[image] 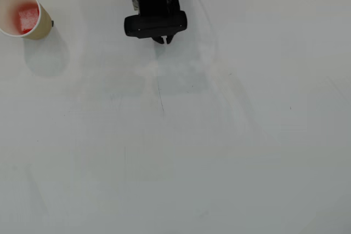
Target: Pick up the cube and drop it in the cup.
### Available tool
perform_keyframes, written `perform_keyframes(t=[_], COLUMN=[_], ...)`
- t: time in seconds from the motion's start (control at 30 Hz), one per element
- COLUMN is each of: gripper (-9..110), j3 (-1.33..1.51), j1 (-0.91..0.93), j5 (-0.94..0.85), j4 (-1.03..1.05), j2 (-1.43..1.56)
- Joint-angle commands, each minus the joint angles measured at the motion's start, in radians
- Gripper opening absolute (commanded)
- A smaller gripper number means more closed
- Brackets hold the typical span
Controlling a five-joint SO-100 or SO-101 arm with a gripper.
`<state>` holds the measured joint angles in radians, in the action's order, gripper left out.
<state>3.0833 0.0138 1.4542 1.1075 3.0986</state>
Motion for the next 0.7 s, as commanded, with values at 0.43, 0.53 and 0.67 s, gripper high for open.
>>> perform_keyframes(t=[0.43,0.53,0.67], gripper=[0,0,0], j3=[0.038,0.038,0.038], j1=[0.009,0.009,0.009], j5=[0.002,0.002,0.002], j4=[0.021,0.021,0.021], j2=[0.037,0.037,0.037])
